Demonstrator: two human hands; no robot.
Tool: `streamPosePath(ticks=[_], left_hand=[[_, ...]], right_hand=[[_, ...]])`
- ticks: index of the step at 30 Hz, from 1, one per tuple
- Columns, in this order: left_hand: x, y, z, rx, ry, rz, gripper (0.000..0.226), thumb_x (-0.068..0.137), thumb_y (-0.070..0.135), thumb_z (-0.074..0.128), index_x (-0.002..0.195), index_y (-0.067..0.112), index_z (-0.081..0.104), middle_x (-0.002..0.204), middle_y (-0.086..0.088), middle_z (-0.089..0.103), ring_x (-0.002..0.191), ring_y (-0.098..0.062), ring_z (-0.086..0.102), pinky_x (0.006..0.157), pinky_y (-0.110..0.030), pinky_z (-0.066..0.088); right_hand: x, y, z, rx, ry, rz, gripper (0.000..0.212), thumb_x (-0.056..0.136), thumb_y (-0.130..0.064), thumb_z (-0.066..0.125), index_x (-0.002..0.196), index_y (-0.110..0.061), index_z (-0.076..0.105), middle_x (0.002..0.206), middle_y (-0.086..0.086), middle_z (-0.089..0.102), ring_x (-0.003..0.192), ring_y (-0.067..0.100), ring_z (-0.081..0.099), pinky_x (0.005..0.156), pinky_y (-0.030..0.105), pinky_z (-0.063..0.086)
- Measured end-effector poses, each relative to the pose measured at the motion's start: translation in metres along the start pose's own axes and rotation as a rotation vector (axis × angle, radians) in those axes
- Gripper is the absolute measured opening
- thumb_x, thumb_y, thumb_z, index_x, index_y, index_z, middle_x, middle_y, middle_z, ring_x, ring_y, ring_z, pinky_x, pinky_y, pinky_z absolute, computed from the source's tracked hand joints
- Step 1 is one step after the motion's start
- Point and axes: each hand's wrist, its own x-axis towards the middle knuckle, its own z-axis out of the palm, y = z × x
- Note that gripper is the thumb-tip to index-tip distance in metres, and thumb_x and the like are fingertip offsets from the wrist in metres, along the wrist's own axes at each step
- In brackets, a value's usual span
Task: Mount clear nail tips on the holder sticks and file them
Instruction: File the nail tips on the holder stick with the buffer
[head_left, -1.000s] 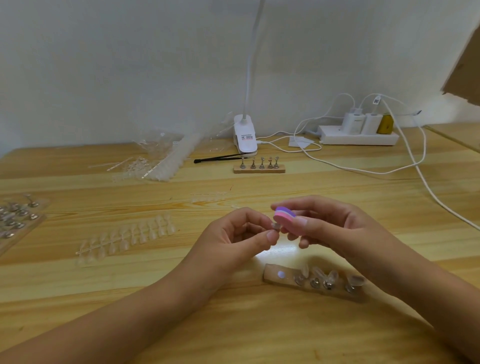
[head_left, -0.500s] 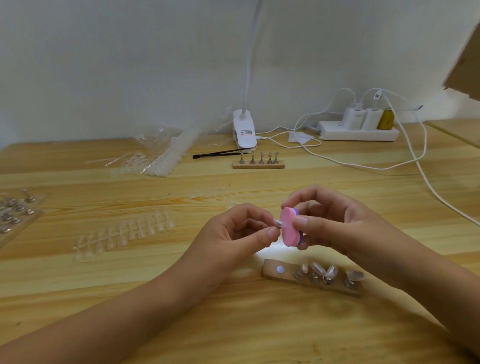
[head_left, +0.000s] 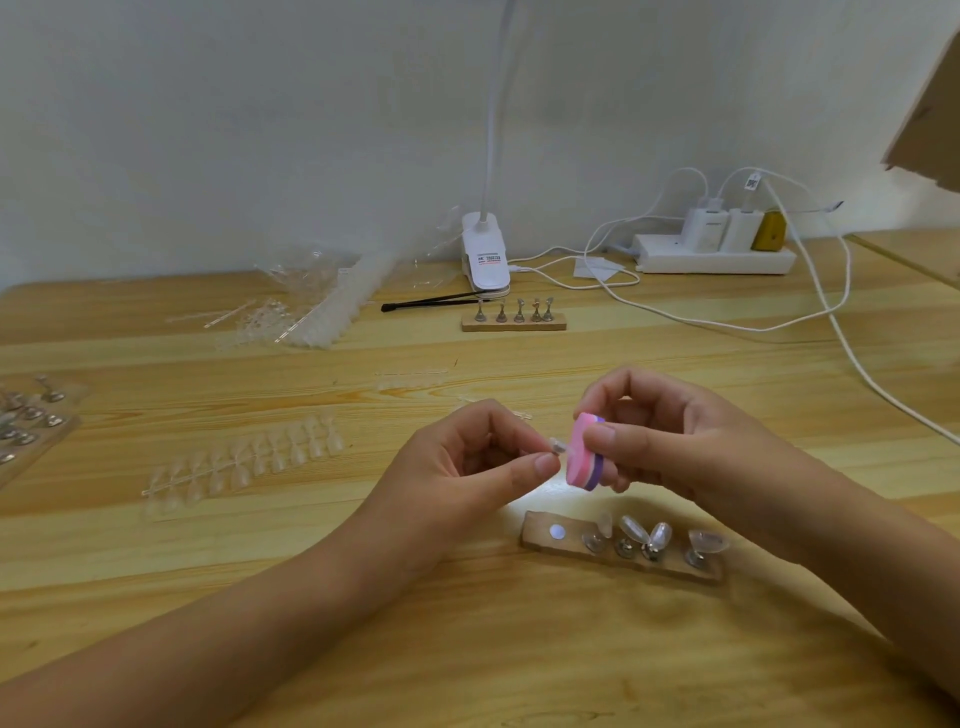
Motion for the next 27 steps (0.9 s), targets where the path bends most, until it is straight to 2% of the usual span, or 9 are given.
streamPosePath(ticks=[2,6,10,12,15,19,23,27], left_hand=[[0.0001,0.0002,0.0002,0.0,-0.004,0.004,0.004,0.076,0.027,0.073,0.076,0.03,0.07,0.082,0.01,0.072,0.077,-0.001,0.063,0.071,-0.012,0.048],[0.0003,0.0004,0.0002,-0.023,0.014,0.007,0.005,0.075,0.027,0.073,0.074,0.032,0.07,0.086,0.007,0.074,0.081,-0.003,0.066,0.073,-0.012,0.049],[0.0002,-0.0009,0.0001,0.01,0.013,0.017,0.003,0.076,0.029,0.073,0.078,0.031,0.071,0.087,0.002,0.074,0.083,-0.01,0.066,0.075,-0.017,0.051],[0.0005,-0.0014,0.0,-0.002,0.03,0.014,0.004,0.074,0.03,0.073,0.076,0.032,0.071,0.087,0.001,0.073,0.085,-0.012,0.067,0.077,-0.018,0.052],[0.001,-0.0015,0.0002,-0.012,0.031,0.015,0.004,0.074,0.029,0.073,0.074,0.032,0.07,0.083,0.007,0.073,0.081,-0.006,0.065,0.076,-0.014,0.05],[0.0008,-0.0019,0.0004,-0.003,0.023,0.026,0.003,0.076,0.027,0.073,0.077,0.029,0.07,0.085,0.003,0.073,0.081,-0.009,0.066,0.075,-0.016,0.051],[0.0007,-0.0011,0.0008,-0.031,0.025,0.025,0.005,0.076,0.023,0.072,0.075,0.026,0.069,0.082,0.007,0.073,0.08,-0.004,0.066,0.074,-0.013,0.049],[-0.0002,-0.001,0.0015,-0.031,0.01,0.034,0.004,0.077,0.02,0.072,0.076,0.024,0.07,0.082,0.005,0.073,0.079,-0.005,0.066,0.072,-0.013,0.049]], right_hand=[[-0.0004,0.0,0.0005,0.0,-0.015,0.004,0.015,0.074,-0.031,0.077,0.086,-0.025,0.069,0.078,0.001,0.071,0.066,0.01,0.06,0.069,0.024,0.054],[0.0008,0.001,0.0,0.009,0.05,-0.006,0.033,0.071,-0.034,0.084,0.092,-0.017,0.065,0.082,0.005,0.072,0.068,0.011,0.061,0.069,0.026,0.051],[-0.003,-0.0013,0.0016,-0.045,-0.074,-0.007,0.022,0.075,-0.034,0.079,0.09,-0.024,0.067,0.079,-0.001,0.071,0.069,0.008,0.063,0.071,0.021,0.054],[-0.001,0.0,0.0019,-0.043,-0.01,-0.027,0.022,0.076,-0.031,0.082,0.089,-0.021,0.067,0.08,0.0,0.072,0.069,0.009,0.062,0.068,0.021,0.053],[0.002,0.0025,-0.0006,0.005,0.087,-0.032,0.032,0.07,-0.033,0.083,0.091,-0.018,0.065,0.081,0.001,0.072,0.068,0.011,0.062,0.068,0.026,0.051],[-0.0011,0.0011,0.0001,-0.031,-0.073,-0.027,0.023,0.075,-0.035,0.08,0.091,-0.023,0.068,0.082,0.001,0.072,0.071,0.01,0.063,0.07,0.022,0.054],[0.0029,0.0058,-0.0015,0.025,0.044,-0.041,0.023,0.069,-0.038,0.081,0.085,-0.028,0.07,0.083,0.002,0.073,0.07,0.011,0.063,0.067,0.023,0.052],[0.001,0.0061,-0.0025,0.019,-0.062,-0.048,0.02,0.075,-0.033,0.08,0.09,-0.026,0.069,0.083,0.002,0.071,0.069,0.011,0.062,0.069,0.023,0.054]])
